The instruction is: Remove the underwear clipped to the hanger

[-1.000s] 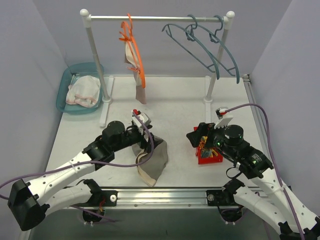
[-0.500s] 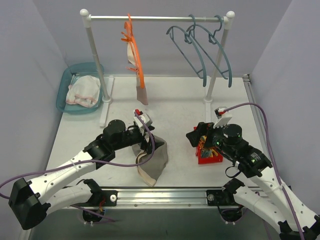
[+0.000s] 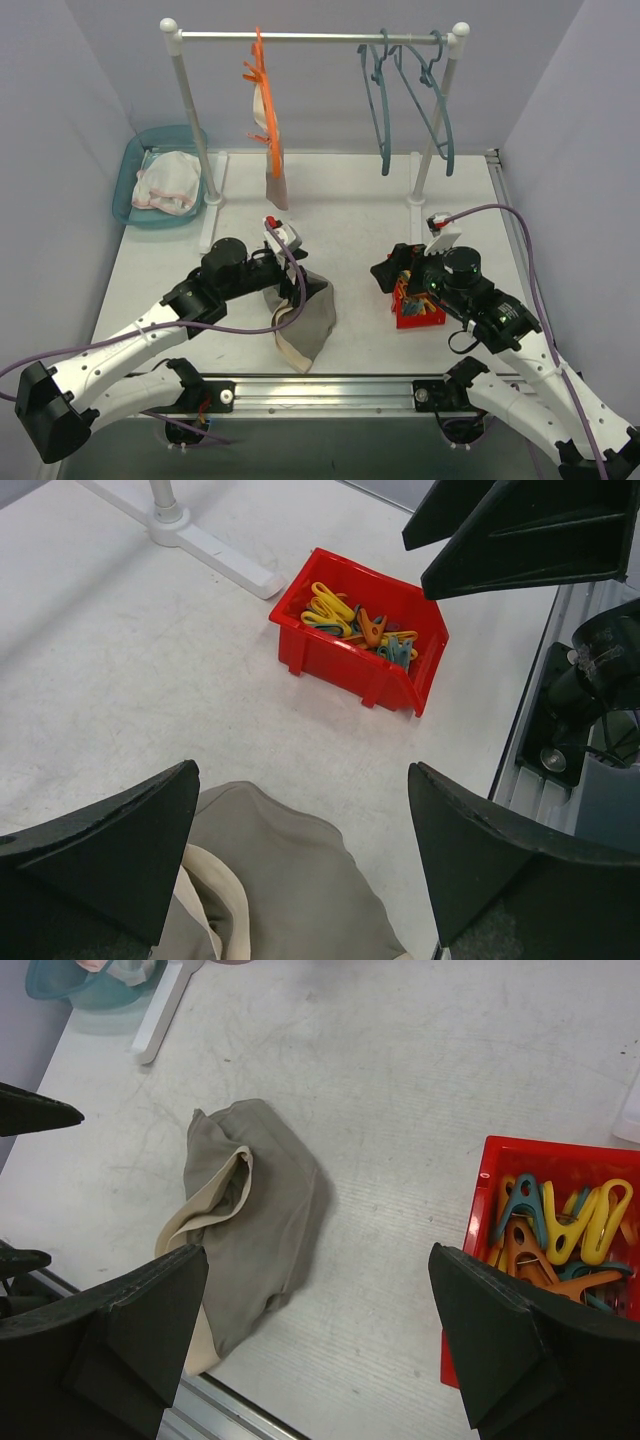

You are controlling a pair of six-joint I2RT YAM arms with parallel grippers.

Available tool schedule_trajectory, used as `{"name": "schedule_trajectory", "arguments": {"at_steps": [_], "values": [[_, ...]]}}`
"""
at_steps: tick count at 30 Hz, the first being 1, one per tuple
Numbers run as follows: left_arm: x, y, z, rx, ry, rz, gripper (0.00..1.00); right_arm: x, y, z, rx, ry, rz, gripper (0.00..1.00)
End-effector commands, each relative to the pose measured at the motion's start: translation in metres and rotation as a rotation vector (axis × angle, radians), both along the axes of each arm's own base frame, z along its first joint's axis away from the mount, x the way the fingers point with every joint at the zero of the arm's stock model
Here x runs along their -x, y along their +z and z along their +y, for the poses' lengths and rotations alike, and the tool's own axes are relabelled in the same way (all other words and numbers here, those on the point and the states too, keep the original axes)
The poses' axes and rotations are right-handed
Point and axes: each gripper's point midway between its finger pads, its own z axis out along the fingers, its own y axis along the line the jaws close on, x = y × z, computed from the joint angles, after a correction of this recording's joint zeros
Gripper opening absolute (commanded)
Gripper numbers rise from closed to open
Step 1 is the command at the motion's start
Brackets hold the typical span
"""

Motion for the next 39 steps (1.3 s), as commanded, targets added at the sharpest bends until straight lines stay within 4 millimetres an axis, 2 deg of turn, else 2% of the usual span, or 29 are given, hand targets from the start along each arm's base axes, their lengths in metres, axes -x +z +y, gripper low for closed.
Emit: {"name": "schedule_trajectory", "arguments": {"at_steps": [1, 12, 17, 21, 25, 32, 34, 35, 36, 37, 38, 39], "values": [[-0.001, 0.030, 0.002, 0.053, 0.008, -0.041, 0.94, -0.002, 0.007, 0.002, -0.025, -0.003, -0.035, 1.00], [0.002, 0.031, 0.000, 0.059, -0.006, -0.026, 0.94, -0.004, 0.008, 0.002, -0.026, -0.007, -0.036, 1.00], [0.009, 0.040, -0.008, 0.077, -0.070, -0.020, 0.94, -0.003, 0.005, 0.003, -0.033, -0.006, -0.035, 1.00], [0.019, 0.044, -0.012, 0.081, -0.129, -0.011, 0.94, 0.003, 0.006, 0.018, -0.068, 0.086, -0.040, 1.00], [0.003, 0.034, 0.004, 0.036, 0.012, -0.002, 0.94, 0.002, 0.009, 0.015, -0.073, 0.067, -0.050, 1.00], [-0.002, 0.036, 0.010, 0.042, 0.058, -0.016, 0.94, 0.000, 0.007, 0.016, -0.070, 0.061, -0.039, 1.00], [-0.018, 0.034, 0.023, 0.026, 0.185, -0.002, 0.95, 0.000, 0.004, 0.017, -0.070, 0.063, -0.029, 1.00], [-0.027, 0.029, 0.031, 0.016, 0.272, 0.038, 1.00, -0.001, 0.003, 0.019, -0.075, 0.064, -0.026, 1.00], [-0.042, 0.017, 0.053, -0.039, 0.435, 0.070, 0.78, -0.001, -0.001, 0.020, -0.076, 0.065, -0.016, 1.00], [-0.046, 0.013, 0.061, -0.055, 0.490, 0.086, 0.54, -0.002, -0.004, 0.022, -0.081, 0.069, -0.006, 1.00], [-0.048, 0.008, 0.068, -0.060, 0.541, 0.112, 0.26, -0.002, -0.013, 0.027, -0.085, 0.081, 0.010, 1.00], [-0.051, 0.000, 0.080, -0.082, 0.608, 0.129, 0.03, 0.000, -0.018, 0.032, -0.091, 0.090, 0.026, 1.00]]}}
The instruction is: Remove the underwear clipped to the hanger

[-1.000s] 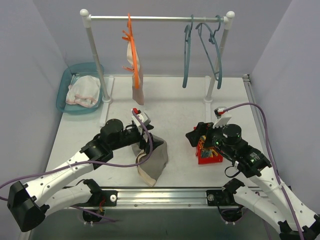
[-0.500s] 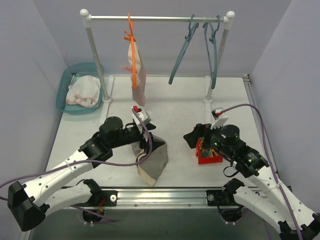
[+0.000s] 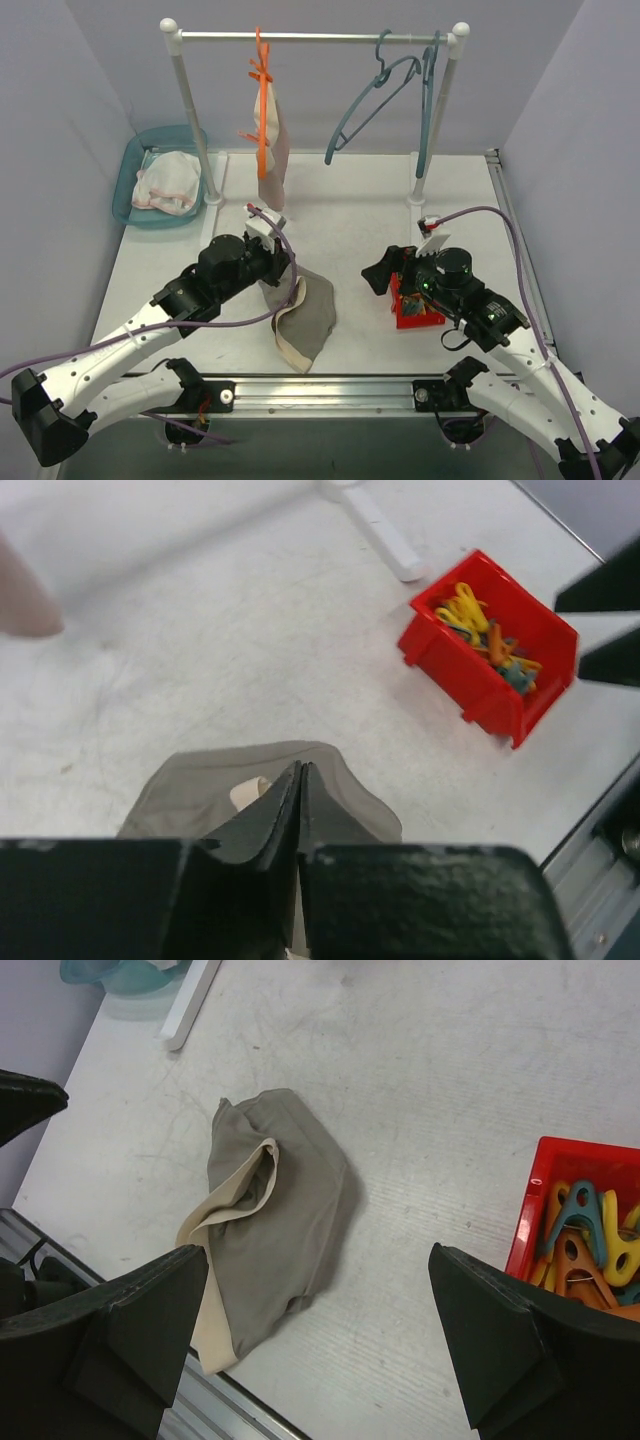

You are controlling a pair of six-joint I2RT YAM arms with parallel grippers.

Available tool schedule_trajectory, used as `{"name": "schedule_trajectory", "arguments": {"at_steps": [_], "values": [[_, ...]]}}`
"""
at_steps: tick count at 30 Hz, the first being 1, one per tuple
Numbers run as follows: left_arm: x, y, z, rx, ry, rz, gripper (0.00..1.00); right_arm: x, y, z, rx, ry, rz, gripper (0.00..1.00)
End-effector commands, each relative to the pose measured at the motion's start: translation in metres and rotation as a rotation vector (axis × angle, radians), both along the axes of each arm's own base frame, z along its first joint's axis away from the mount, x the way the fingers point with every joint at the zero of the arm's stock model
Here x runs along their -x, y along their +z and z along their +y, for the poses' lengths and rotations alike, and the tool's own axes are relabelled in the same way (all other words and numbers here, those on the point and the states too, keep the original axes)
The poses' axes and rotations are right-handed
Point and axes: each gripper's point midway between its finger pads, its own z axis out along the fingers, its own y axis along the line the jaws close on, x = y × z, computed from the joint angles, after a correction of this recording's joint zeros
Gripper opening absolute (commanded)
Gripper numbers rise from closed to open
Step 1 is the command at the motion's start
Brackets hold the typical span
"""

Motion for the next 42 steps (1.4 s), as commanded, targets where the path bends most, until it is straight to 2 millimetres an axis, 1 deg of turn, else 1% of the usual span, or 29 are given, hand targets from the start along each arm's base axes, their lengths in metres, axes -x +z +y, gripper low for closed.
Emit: {"name": "schedule_trajectory", "arguments": {"at_steps": [1, 2, 3, 4, 5, 6, 7, 10, 11, 12, 13, 14, 16, 18, 20, 21, 22, 23, 25, 27, 28, 29, 31, 33, 35, 36, 37, 39, 42], "values": [[-0.021, -0.004, 0.045, -0.035, 0.309, 0.047, 0.03, 0.001, -0.012, 0.017, -0.037, 0.035, 0.030, 1.00], [-0.017, -0.009, 0.050, -0.020, 0.319, 0.054, 0.03, -0.001, -0.022, 0.019, -0.020, 0.026, 0.042, 1.00], [-0.015, -0.008, 0.050, 0.003, 0.315, 0.048, 0.07, 0.000, -0.026, 0.022, -0.019, 0.026, 0.050, 1.00], [-0.011, -0.005, 0.053, 0.031, 0.311, 0.040, 0.32, 0.003, -0.029, 0.028, -0.013, 0.040, 0.054, 1.00], [-0.007, -0.012, 0.055, 0.044, 0.317, 0.056, 0.65, 0.003, -0.036, 0.031, 0.002, 0.041, 0.067, 1.00], [-0.005, -0.011, 0.056, 0.061, 0.318, 0.058, 0.99, 0.001, -0.034, 0.035, -0.009, 0.037, 0.052, 1.00], [-0.002, -0.007, 0.060, 0.084, 0.323, 0.054, 0.94, 0.005, -0.036, 0.043, -0.005, 0.061, 0.055, 1.00], [0.003, -0.009, 0.065, 0.121, 0.339, 0.069, 0.94, 0.003, -0.045, 0.056, 0.024, 0.056, 0.062, 1.00], [0.003, -0.012, 0.067, 0.129, 0.355, 0.084, 0.94, 0.008, -0.053, 0.065, 0.057, 0.067, 0.072, 1.00], [0.003, -0.016, 0.071, 0.121, 0.380, 0.096, 0.94, 0.008, -0.053, 0.068, 0.068, 0.064, 0.068, 1.00], [0.003, -0.020, 0.072, 0.115, 0.389, 0.110, 0.94, 0.004, -0.055, 0.068, 0.083, 0.032, 0.064, 1.00], [0.003, -0.024, 0.070, 0.108, 0.382, 0.121, 0.94, 0.008, -0.063, 0.073, 0.106, 0.039, 0.076, 1.00], [0.004, -0.032, 0.066, 0.090, 0.372, 0.145, 0.94, 0.006, -0.065, 0.078, 0.113, 0.019, 0.069, 1.00], [0.004, -0.036, 0.070, 0.088, 0.397, 0.162, 0.94, 0.011, -0.076, 0.087, 0.128, 0.033, 0.089, 1.00], [0.006, -0.032, 0.074, 0.115, 0.409, 0.158, 0.94, 0.012, -0.084, 0.096, 0.149, 0.031, 0.091, 1.00], [0.007, -0.028, 0.075, 0.135, 0.409, 0.148, 0.94, 0.018, -0.085, 0.104, 0.161, 0.052, 0.084, 1.00], [0.010, -0.023, 0.078, 0.163, 0.409, 0.134, 0.94, 0.017, -0.080, 0.111, 0.159, 0.053, 0.074, 1.00], [0.010, -0.018, 0.081, 0.181, 0.416, 0.122, 0.94, 0.017, -0.088, 0.115, 0.187, 0.050, 0.075, 1.00], [0.013, -0.012, 0.087, 0.204, 0.428, 0.105, 0.94, 0.018, -0.092, 0.128, 0.212, 0.069, 0.069, 1.00], [0.015, -0.009, 0.096, 0.203, 0.454, 0.101, 0.94, 0.017, -0.095, 0.134, 0.231, 0.065, 0.062, 1.00], [0.016, -0.009, 0.098, 0.204, 0.466, 0.107, 0.94, 0.015, -0.101, 0.137, 0.246, 0.063, 0.067, 1.00], [0.017, -0.011, 0.104, 0.194, 0.491, 0.109, 0.94, 0.014, -0.100, 0.142, 0.240, 0.063, 0.063, 1.00], [0.019, -0.008, 0.109, 0.203, 0.498, 0.099, 0.94, 0.012, -0.106, 0.148, 0.247, 0.065, 0.068, 1.00], [0.020, -0.007, 0.113, 0.203, 0.512, 0.099, 0.94, 0.009, -0.104, 0.154, 0.241, 0.062, 0.065, 1.00], [0.021, -0.004, 0.121, 0.223, 0.542, 0.090, 0.94, 0.007, -0.111, 0.161, 0.255, 0.064, 0.071, 1.00], [0.022, -0.005, 0.123, 0.222, 0.553, 0.093, 0.94, 0.006, -0.106, 0.169, 0.245, 0.070, 0.067, 1.00], [0.023, -0.001, 0.127, 0.241, 0.565, 0.087, 0.94, 0.004, -0.114, 0.172, 0.264, 0.060, 0.071, 1.00], [0.023, -0.001, 0.134, 0.245, 0.596, 0.081, 0.94, 0.005, -0.110, 0.184, 0.251, 0.056, 0.065, 1.00], [0.026, 0.003, 0.143, 0.266, 0.623, 0.073, 0.94, 0.003, -0.122, 0.189, 0.261, 0.007, 0.090, 1.00]]}}
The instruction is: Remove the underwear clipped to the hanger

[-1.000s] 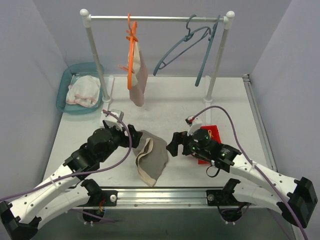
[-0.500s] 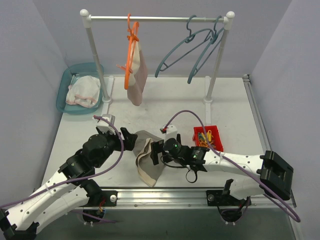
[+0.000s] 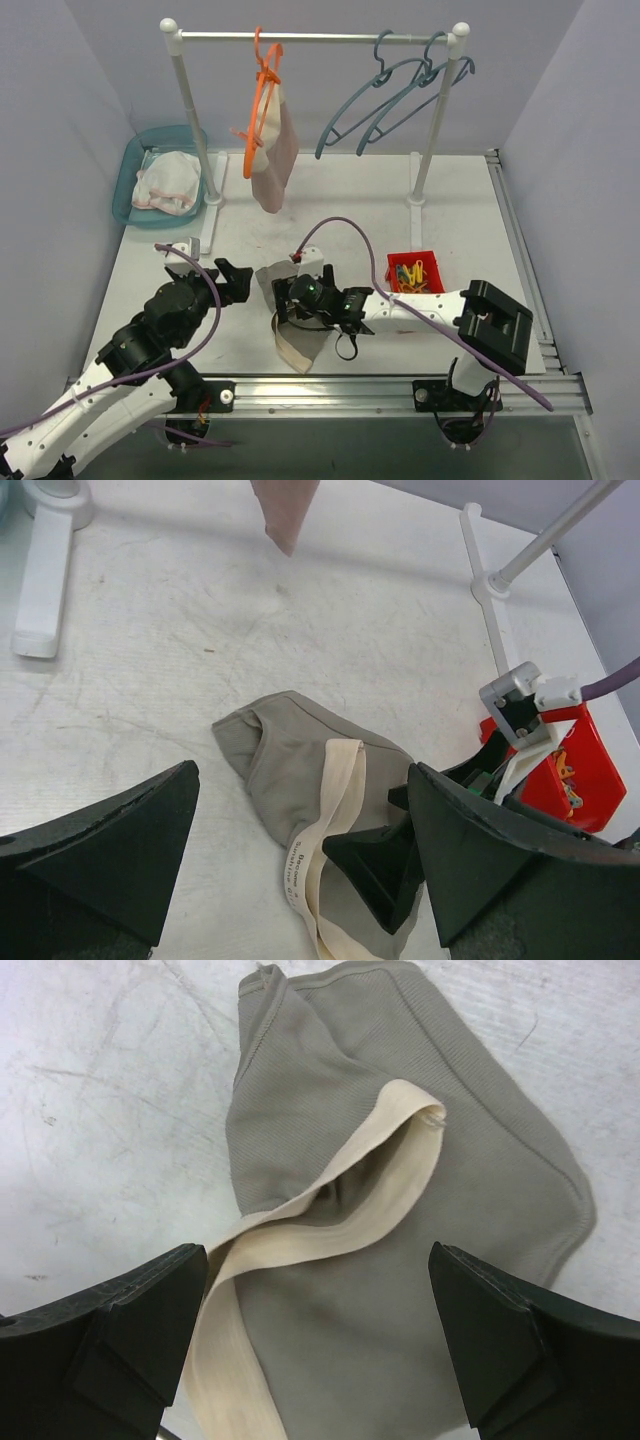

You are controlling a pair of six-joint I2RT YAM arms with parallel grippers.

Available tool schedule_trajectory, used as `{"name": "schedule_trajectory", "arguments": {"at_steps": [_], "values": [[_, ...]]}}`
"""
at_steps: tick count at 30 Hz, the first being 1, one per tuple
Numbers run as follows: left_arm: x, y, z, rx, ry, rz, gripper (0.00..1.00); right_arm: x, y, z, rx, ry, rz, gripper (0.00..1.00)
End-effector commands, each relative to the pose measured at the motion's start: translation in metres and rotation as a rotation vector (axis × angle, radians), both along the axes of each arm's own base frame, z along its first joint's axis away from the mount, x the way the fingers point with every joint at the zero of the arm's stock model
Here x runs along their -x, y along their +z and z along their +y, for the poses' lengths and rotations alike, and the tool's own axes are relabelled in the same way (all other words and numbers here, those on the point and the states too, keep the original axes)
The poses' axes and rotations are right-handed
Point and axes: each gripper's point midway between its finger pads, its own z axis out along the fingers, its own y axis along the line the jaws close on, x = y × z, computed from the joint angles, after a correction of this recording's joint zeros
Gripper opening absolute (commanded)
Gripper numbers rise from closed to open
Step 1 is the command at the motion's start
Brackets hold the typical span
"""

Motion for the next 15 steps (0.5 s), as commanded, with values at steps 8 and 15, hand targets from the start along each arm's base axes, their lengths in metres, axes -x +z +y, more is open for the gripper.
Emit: {"name": "schedule_trajectory", "arguments": {"at_steps": [8, 15], "values": [[0.006, 0.025, 0.026, 0.056, 0.092, -0.045, 0.94, -0.010, -0.019, -0.004, 0.054, -0.255, 0.000, 1.00], [0.007, 0.024, 0.025, 0.053, 0.079, -0.067, 0.94, -0.003, -0.019, 0.020, 0.006, -0.195, 0.002, 0.98]]}}
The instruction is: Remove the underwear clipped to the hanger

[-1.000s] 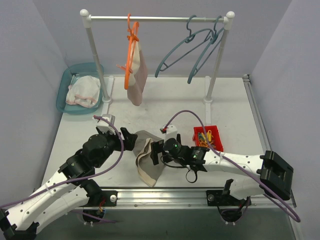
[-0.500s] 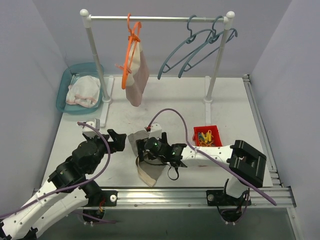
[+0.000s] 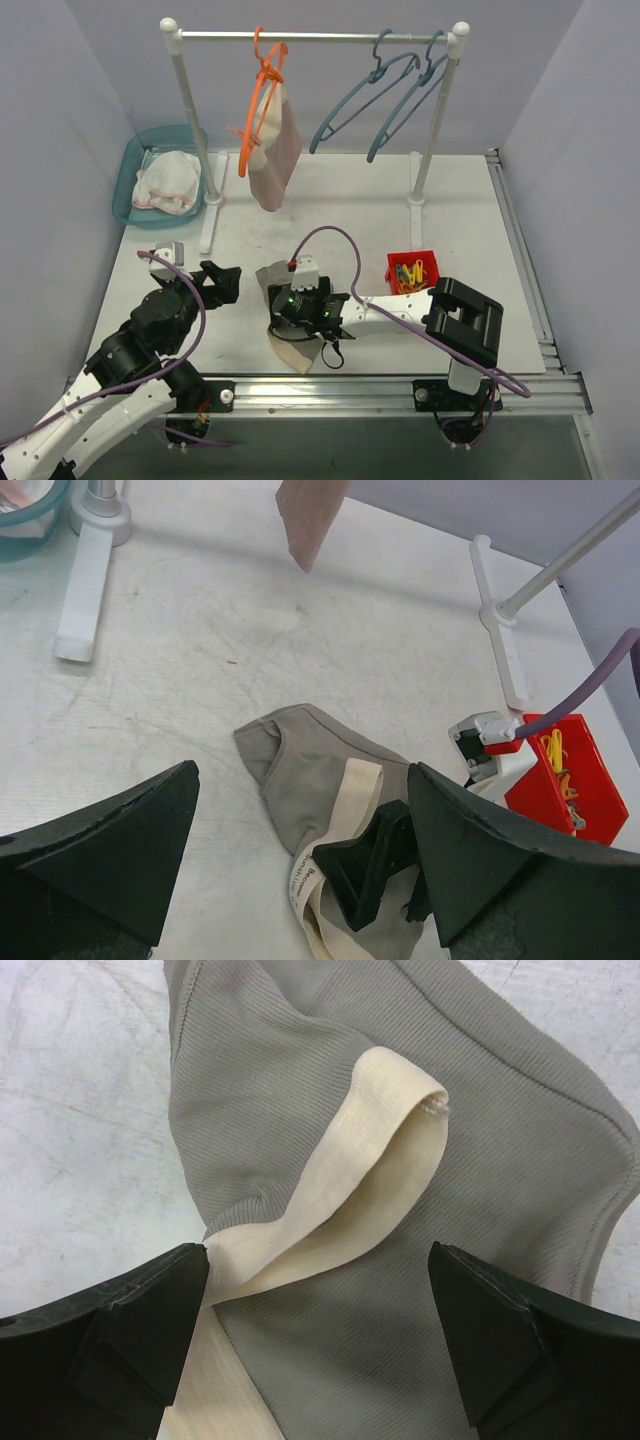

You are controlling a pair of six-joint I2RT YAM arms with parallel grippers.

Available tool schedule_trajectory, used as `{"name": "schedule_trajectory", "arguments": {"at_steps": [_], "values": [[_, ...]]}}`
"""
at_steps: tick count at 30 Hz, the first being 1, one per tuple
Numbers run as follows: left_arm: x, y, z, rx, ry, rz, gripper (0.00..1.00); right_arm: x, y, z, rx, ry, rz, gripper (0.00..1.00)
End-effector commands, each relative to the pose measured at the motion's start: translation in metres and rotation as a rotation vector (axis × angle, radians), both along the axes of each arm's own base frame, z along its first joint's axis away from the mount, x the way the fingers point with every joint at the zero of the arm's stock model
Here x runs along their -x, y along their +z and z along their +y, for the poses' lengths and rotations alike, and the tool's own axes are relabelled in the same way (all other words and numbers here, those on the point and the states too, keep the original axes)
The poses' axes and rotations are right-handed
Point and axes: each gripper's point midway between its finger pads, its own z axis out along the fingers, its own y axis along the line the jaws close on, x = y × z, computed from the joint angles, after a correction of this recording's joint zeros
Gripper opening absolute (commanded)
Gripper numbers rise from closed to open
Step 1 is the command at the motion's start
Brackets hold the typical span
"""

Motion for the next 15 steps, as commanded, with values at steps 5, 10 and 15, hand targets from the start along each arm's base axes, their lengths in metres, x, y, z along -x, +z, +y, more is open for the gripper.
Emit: {"name": "schedule_trajectory", "arguments": {"at_steps": [5, 10, 15], "values": [[-0.005, -0.009, -0.042, -0.066, -0.167, 0.082, 0.94, -0.019, 0.060, -0.021, -0.147, -0.196, -0.147, 1.00], [-0.012, -0.053, -0.074, -0.088, -0.237, 0.207, 0.94, -0.022, 0.112, -0.084, -0.264, -0.317, -0.256, 1.00], [-0.013, -0.085, -0.082, -0.073, -0.225, 0.284, 0.94, -0.020, 0.133, -0.136, -0.259, -0.416, -0.292, 1.00]]}}
